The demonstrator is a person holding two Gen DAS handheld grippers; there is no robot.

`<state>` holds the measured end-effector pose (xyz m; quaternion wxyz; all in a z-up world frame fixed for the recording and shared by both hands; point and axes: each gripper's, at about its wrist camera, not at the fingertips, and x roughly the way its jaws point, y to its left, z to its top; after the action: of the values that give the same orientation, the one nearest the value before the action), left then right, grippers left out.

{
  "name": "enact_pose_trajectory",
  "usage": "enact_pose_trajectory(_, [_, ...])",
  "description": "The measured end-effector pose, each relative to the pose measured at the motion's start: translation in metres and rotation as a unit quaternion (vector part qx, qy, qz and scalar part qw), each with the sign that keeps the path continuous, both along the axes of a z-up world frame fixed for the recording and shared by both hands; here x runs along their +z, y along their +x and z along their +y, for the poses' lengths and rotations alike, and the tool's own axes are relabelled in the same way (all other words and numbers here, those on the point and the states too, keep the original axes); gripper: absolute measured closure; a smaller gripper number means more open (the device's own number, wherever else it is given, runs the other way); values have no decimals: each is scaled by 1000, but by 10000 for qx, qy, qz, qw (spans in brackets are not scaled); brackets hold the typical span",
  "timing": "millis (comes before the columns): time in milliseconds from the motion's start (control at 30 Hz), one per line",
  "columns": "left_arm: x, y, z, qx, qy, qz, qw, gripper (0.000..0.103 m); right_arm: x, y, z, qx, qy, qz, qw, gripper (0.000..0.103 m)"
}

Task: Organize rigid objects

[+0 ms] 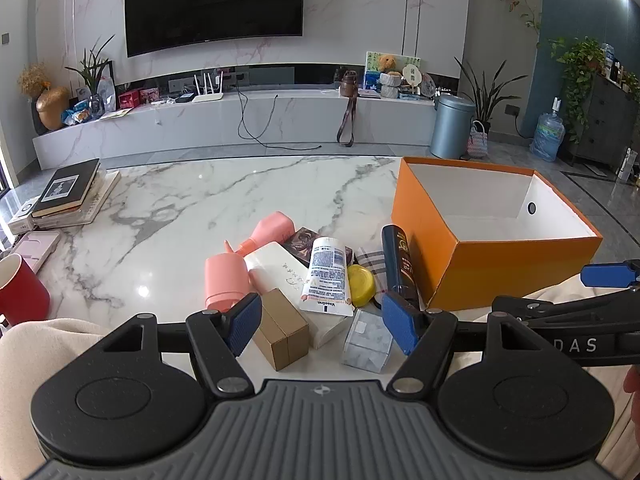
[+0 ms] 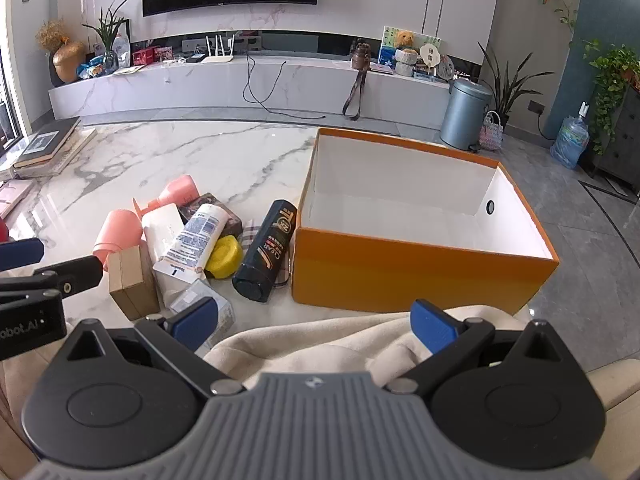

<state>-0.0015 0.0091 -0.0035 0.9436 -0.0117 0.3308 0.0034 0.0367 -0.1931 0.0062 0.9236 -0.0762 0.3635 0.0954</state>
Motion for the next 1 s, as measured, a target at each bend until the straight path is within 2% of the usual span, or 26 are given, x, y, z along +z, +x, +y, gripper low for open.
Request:
enact_pose_trajectory(567, [-3,2,0,0,-21,67,10000,22,-4,3,-1,25,3,88,10000,2])
enact_pose_trajectory(700, [-6,6,4,-79,-181,183,9996,22,-9,5,-1,66,143,185,9997,2])
enact_pose_trajectory(833, [-11,12,9,-190,-233,380,9988,30,-14,12,-1,190,420,352,9983,2])
enact_pose_trajectory(900, [-15,18,15,-251,-406,549,9974,37,-16,17,1,286,513,444,9973,3])
enact_pose_trajectory(967, [-19,25,23,-270,-586,762,9950,41,-18,22,7,438,528,498,9964,8])
enact_pose_trajectory(1000, [-20,29,26,-250,-605,839,9943,43,-18,24,9,506,517,516,9960,14])
